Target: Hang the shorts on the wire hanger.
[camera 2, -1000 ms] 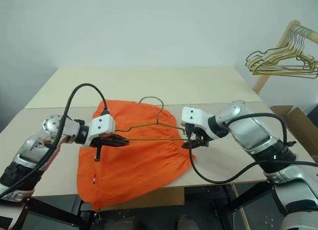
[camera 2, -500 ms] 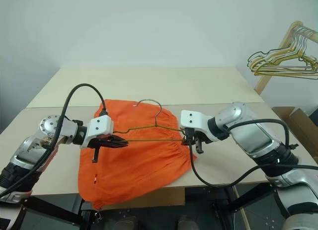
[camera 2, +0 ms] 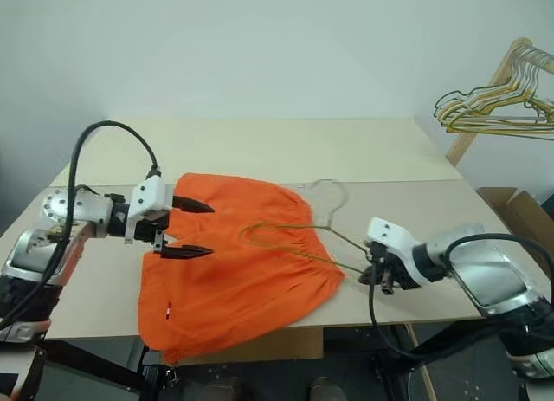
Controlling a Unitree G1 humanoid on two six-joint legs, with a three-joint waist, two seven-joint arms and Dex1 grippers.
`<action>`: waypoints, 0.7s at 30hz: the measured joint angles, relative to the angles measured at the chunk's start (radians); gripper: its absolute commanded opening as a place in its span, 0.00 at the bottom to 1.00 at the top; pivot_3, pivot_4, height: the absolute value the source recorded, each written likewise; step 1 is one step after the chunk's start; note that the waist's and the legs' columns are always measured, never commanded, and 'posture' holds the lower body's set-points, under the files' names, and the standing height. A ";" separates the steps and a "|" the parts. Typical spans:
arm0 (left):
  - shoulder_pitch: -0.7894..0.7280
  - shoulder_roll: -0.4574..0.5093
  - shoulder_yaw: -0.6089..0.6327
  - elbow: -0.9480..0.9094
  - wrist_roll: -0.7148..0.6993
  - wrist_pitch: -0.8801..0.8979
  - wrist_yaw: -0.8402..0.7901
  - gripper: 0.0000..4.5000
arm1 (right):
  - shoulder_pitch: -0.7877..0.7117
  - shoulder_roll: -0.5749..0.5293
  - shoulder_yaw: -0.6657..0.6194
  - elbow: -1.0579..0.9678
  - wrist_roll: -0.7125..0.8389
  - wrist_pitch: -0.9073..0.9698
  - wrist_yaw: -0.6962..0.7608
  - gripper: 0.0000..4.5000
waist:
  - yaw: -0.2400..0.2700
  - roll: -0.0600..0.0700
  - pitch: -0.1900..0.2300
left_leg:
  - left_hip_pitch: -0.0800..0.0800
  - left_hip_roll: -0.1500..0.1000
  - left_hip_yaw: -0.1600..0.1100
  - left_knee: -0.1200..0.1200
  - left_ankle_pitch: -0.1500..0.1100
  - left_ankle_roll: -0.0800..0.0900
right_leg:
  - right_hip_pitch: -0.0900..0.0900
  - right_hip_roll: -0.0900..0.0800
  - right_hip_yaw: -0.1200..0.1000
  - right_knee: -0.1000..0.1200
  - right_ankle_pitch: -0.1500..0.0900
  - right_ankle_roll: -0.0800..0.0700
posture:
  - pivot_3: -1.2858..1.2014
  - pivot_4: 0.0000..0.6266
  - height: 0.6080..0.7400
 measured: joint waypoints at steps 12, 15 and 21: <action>0.038 -0.033 0.009 -0.072 -0.036 -0.026 0.005 0.99 | -0.115 0.081 -0.142 0.290 0.173 0.459 -0.116 0.00 | -0.008 0.000 0.000 | 0.004 0.000 -0.001 -0.001 0.000 0.000 | 0.004 0.001 0.000 -0.001 0.000 0.000 | 0.53 0.00 1.00; 0.043 -0.034 0.009 -0.076 -0.034 -0.026 0.009 0.99 | -0.160 0.092 -0.091 0.360 0.176 0.490 -0.118 0.00 | -0.008 0.000 0.000 | 0.004 0.000 -0.001 -0.001 0.000 0.000 | 0.004 0.001 0.000 -0.001 0.000 0.000 | 0.53 0.00 1.00; 0.082 -0.025 0.011 -0.131 -0.035 -0.024 0.018 0.99 | -0.218 0.093 0.026 0.444 0.198 0.493 -0.073 0.00 | -0.004 0.000 0.000 | 0.003 0.000 -0.003 -0.001 0.000 0.001 | 0.004 0.001 0.000 -0.002 0.000 0.000 | 0.54 0.00 1.00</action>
